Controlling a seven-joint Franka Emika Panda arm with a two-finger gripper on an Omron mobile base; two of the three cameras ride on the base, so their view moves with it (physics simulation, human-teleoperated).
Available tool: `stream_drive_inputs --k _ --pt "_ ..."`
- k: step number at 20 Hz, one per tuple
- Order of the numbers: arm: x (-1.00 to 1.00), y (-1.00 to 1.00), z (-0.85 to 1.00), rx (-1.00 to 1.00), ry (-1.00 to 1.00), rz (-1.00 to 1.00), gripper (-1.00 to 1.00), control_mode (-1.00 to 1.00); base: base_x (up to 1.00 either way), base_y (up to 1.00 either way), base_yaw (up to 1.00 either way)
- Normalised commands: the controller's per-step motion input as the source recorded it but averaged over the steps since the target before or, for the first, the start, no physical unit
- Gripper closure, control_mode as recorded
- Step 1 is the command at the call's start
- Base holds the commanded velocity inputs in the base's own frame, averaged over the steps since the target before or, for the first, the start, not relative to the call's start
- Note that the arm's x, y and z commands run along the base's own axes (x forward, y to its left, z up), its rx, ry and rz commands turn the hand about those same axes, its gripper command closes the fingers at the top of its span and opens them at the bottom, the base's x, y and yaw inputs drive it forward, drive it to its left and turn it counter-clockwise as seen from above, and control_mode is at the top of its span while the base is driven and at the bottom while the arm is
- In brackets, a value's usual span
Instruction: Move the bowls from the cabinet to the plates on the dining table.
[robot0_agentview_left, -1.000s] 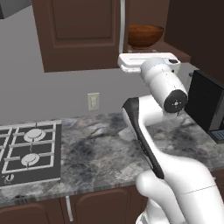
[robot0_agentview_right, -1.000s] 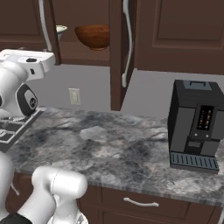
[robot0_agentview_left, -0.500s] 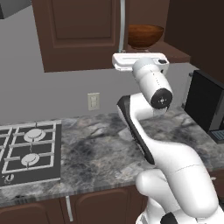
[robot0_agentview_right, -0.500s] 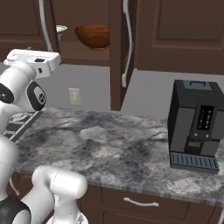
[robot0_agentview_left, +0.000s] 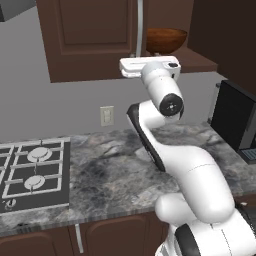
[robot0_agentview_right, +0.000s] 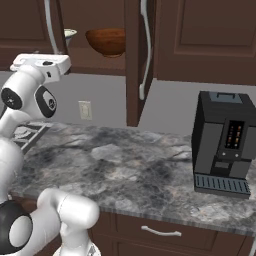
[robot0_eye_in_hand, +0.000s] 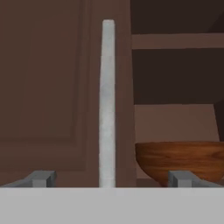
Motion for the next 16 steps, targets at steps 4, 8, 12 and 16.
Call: stream_drive_inputs --k 4,8,12,16 --pt "0.47 0.00 0.03 0.00 0.02 0.00 -1.00 -1.00 0.00 0.00 0.00" --pt "0.44 0.02 0.00 0.00 0.00 0.00 -1.00 -1.00 0.00 0.00 0.00" --pt "0.40 0.03 0.00 0.00 0.00 0.00 -1.00 -1.00 0.00 0.00 0.00" --pt "0.38 0.05 0.00 0.00 0.00 0.00 -1.00 -1.00 0.00 0.00 0.00"
